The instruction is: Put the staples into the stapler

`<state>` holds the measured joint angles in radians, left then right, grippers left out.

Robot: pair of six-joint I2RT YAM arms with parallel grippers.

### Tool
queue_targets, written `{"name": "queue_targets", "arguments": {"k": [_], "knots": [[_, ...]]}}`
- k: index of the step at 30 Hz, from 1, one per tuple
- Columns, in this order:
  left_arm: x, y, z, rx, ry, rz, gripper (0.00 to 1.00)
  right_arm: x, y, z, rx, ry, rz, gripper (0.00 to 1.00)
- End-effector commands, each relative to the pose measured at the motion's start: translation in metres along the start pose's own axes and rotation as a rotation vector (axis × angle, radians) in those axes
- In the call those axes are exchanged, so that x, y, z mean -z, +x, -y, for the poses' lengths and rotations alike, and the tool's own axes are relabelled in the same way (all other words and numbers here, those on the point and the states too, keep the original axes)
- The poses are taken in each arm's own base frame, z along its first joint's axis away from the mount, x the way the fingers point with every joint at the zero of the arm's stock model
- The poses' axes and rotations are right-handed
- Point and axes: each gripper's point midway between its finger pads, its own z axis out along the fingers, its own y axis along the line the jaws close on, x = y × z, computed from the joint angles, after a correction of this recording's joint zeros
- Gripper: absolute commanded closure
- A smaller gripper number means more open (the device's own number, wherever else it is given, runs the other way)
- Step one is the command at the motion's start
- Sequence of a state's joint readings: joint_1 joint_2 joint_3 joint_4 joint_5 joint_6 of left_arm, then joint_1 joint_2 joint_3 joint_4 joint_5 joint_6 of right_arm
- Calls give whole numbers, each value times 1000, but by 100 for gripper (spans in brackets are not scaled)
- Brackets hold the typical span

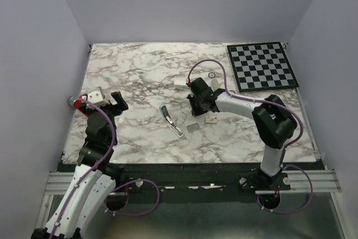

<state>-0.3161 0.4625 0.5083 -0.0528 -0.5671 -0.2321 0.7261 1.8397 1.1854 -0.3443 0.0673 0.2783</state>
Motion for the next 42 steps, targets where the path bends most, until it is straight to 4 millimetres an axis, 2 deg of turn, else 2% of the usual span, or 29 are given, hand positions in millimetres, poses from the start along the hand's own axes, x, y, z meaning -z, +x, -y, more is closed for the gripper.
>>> {"name": "queue_targets", "arguments": {"k": [1, 7, 13, 15, 19, 26, 27, 29, 30, 32, 37, 38, 39, 42], "knots": [[0, 6, 4, -19, 23, -17, 1, -19, -11, -6, 28, -49, 6, 78], [-1, 6, 3, -25, 18, -16, 1, -24, -4, 2, 16, -41, -20, 71], [-1, 5, 2, -30, 14, -15, 1, -13, 1, 6, 11, -23, -41, 44], [-2, 6, 2, -30, 11, -16, 1, -4, -3, 8, -1, -10, -31, 34], [-2, 6, 1, -33, 9, -17, 1, 12, -15, 6, -31, -6, -16, 23], [-1, 5, -1, -34, -2, -16, 1, 35, -38, -2, -52, -16, -34, 19], [-2, 6, -1, -37, -2, -18, 1, 38, -33, -1, -49, -6, -60, 19], [-1, 4, -1, -34, -3, -14, 1, 38, -39, -1, -34, -2, -74, 19], [-2, 5, -1, -36, -2, -17, 1, 40, -34, 0, -29, 6, -111, 19], [-1, 5, -1, -35, -2, -16, 1, 35, -38, -1, -25, 18, -133, 22], [-1, 4, 0, -33, 5, -13, 1, 27, -32, 2, -23, 48, -211, 27], [-1, 4, 0, -33, 5, -13, 1, 20, -28, 4, -21, 60, -234, 28], [-1, 3, 0, -31, 5, -11, 1, 22, -33, 5, -20, 71, -232, 29], [0, 3, 0, -30, 7, -10, 1, 13, -32, 9, -4, 102, -255, 34]]}}
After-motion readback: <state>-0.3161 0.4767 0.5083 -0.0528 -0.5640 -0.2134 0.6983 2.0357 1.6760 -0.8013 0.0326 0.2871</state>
